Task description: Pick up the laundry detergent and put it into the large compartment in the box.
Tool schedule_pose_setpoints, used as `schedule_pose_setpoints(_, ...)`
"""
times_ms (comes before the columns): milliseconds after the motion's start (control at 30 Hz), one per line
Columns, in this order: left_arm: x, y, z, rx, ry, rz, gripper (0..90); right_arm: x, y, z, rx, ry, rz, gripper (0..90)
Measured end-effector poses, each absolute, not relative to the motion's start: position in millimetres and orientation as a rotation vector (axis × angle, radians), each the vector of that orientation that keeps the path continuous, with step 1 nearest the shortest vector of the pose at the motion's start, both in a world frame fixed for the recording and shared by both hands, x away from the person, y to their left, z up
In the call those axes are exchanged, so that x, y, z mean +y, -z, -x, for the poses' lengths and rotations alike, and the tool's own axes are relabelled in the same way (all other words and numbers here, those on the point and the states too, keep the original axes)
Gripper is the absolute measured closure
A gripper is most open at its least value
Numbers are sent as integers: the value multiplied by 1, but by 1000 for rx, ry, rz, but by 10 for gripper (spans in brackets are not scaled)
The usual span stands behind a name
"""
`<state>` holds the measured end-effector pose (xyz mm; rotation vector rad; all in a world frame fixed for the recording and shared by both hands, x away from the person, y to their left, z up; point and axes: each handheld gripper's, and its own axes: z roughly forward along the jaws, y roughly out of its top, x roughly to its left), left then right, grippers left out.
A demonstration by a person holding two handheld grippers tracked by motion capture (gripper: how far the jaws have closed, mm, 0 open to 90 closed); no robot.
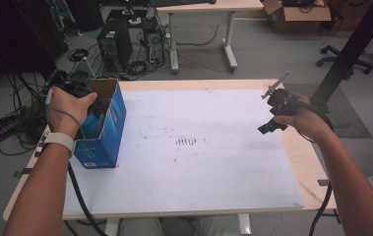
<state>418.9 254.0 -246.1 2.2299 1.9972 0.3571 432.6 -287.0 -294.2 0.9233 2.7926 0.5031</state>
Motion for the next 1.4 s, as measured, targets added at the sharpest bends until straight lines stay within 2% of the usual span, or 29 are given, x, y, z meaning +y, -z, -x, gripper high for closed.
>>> schedule_pose_setpoints(700, 254, 276, -420, 1994, -336, -2246, 373, -288, 295, -433, 2791, -497, -927, 81)
schedule_pose_setpoints(1400, 256, 280, -423, 2002, -328, -2228, 368, -289, 296, -432, 2793, -495, -931, 81)
